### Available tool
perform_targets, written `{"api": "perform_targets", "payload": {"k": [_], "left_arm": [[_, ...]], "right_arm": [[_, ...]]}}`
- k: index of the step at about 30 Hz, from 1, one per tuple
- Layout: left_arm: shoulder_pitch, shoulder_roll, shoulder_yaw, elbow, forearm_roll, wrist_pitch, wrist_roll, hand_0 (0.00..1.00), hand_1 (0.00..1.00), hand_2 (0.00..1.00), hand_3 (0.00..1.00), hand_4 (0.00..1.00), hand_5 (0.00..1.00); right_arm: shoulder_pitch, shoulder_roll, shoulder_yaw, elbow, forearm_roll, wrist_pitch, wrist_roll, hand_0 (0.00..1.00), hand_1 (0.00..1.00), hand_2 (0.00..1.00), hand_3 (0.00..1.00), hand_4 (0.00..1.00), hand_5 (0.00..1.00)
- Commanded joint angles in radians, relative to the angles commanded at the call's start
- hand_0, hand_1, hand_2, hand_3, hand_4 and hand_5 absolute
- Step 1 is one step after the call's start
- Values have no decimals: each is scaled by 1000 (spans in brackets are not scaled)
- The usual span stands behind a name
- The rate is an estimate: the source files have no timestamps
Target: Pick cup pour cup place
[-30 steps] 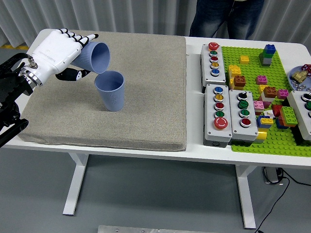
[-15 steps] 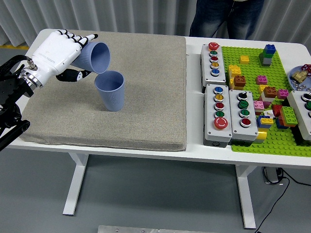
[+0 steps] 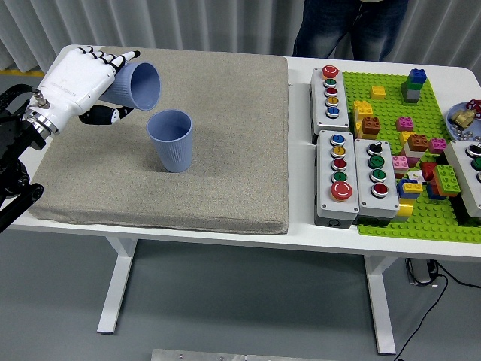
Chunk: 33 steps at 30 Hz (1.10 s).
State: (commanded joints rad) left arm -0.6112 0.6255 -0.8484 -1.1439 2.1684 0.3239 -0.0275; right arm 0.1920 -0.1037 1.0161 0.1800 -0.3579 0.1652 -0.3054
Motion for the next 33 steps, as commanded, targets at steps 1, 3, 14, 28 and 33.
{"api": "perform_targets", "payload": {"k": [1,3,14,28,33], "left_arm": [[6,-3,-8,6,-36,-2,-8,592,549,700,705,575,194],[15,-10,-25,15,-115,-6,-21,589,549,701,705,575,192],[62,-64,-95,56,-573,-110,-62,594,548,704,706,577,196],[200,-235,-217,98,-1089,-165,-104,592,551,706,711,577,199],[224,-280,-253,109,-1077,-158,-125,601,556,705,710,576,197]], "right_arm": [[1,0,1,0,0,0,0,770,715,753,628,207,262],[2,0,2,0,0,0,0,770,715,753,627,207,263],[5,1,0,0,2,2,0,771,715,754,628,208,264],[4,10,3,0,-5,2,-4,770,715,754,628,206,268],[2,13,5,0,-8,3,-4,770,715,754,628,206,269]]}}
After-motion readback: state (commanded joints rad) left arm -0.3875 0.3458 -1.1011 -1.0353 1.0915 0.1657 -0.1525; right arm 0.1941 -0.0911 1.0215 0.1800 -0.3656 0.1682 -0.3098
